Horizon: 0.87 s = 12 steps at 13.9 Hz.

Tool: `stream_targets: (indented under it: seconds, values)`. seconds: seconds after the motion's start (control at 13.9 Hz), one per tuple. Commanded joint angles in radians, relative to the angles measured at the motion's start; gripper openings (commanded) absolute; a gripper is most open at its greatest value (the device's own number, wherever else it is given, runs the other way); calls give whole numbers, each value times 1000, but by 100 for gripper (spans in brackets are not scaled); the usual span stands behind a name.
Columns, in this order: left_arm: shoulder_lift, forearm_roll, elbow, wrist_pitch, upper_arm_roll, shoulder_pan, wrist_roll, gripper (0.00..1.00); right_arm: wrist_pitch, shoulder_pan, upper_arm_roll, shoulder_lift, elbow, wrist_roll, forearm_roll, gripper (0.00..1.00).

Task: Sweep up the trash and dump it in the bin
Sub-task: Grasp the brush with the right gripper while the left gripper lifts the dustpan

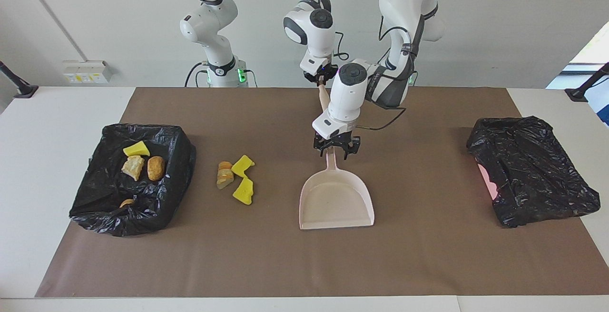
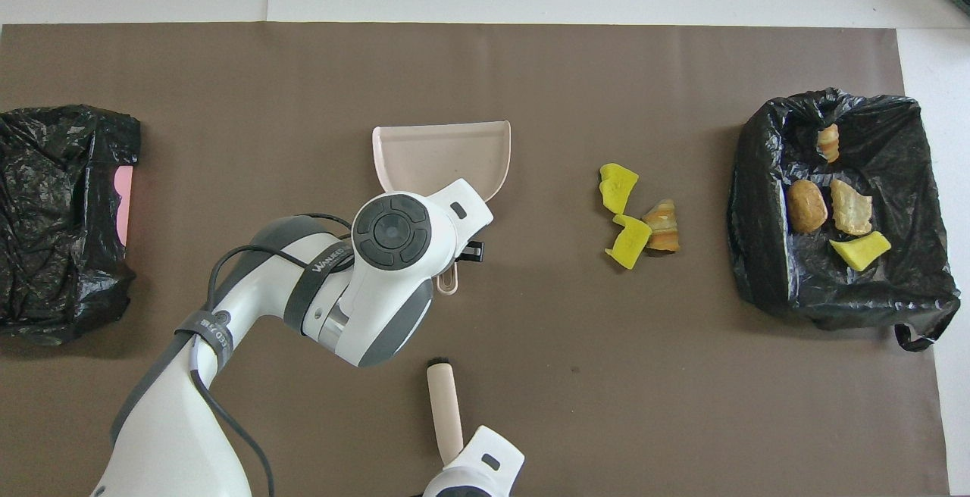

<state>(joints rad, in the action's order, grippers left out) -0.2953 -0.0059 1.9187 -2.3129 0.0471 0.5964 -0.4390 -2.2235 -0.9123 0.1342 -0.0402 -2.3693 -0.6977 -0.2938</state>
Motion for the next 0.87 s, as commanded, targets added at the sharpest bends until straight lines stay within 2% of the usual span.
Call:
stream_targets:
  seconds: [0.0, 0.14, 0.22, 0.36, 0.5, 0.65, 0.79]
  values:
    - [2, 3, 5, -20, -16, 17, -12, 49, 147, 41, -11, -58, 33, 56, 18, 0]
    - [2, 3, 0, -20, -16, 16, -1, 17, 261, 116, -8, -145, 32, 117, 56, 0]
    - [2, 4, -7, -20, -16, 14, 20, 6, 337, 171, -10, -182, 33, 171, 68, 0]
    - [4, 4, -30, -10, -18, 2, 119, 5, 431, 283, -10, -240, 33, 272, 111, 0]
    - [22, 4, -33, 33, -22, 0, 154, 3, 456, 381, -7, -238, 62, 294, 186, 0]
    - [22, 4, -56, 88, -26, -6, 247, 4, 432, 476, -4, -180, 106, 306, 234, 0]
    - [34, 1, -60, 125, -26, -26, 432, 4, 366, 619, -4, -83, 189, 377, 257, 0]
